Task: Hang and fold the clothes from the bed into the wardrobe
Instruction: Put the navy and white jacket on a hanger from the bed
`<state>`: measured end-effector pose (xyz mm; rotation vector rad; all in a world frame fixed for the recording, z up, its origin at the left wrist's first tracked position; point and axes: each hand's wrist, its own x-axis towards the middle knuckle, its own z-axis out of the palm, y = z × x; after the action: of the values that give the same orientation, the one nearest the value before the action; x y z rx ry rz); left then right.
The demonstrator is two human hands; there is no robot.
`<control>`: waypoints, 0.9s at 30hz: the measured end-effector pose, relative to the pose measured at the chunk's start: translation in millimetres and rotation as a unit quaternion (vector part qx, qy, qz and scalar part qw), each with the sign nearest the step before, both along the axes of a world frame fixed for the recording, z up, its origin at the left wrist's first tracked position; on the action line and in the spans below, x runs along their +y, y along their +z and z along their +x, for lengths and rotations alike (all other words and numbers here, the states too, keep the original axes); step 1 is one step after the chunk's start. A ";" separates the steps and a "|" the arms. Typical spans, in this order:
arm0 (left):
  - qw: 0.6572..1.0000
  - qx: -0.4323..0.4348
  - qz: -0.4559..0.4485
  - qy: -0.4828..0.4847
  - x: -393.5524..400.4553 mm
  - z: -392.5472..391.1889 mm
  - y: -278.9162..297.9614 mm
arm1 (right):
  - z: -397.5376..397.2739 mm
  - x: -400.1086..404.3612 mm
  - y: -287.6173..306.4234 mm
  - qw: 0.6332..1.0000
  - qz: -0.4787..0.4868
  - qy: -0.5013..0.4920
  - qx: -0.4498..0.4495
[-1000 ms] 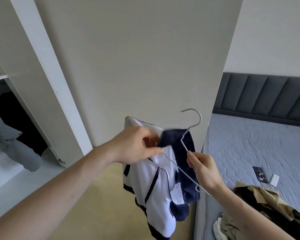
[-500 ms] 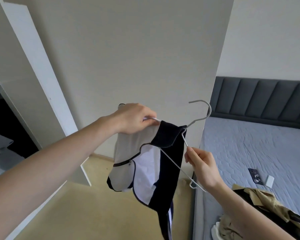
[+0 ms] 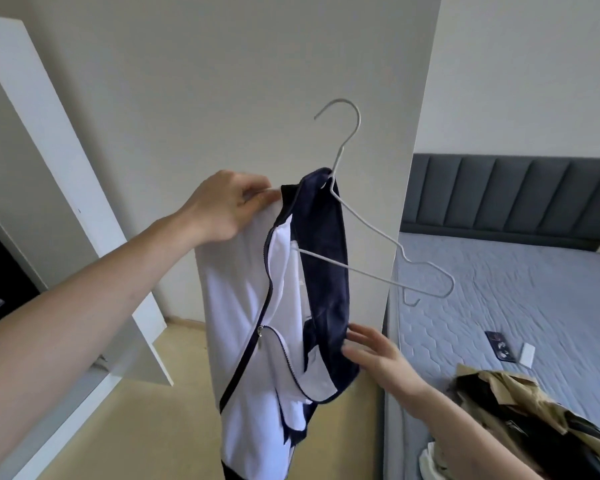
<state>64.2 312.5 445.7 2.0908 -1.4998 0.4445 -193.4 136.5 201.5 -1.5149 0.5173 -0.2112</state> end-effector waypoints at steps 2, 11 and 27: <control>1.000 0.013 -0.011 -0.003 1.0 -2.7 3.7 | 14.6 8.1 -0.2 0.998 -0.039 -0.005 0.039; 0.997 -0.060 0.048 0.018 40.9 15.5 2.9 | 38.5 -58.1 22.0 0.974 0.006 -0.225 0.015; 0.985 -0.019 -0.068 0.160 64.8 37.3 -34.9 | -0.4 -115.9 149.0 0.943 -0.263 -0.179 -0.098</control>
<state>101.5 377.2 410.8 2.2284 -1.1198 0.6882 -193.8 20.7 350.5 -1.8795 0.6027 -0.8294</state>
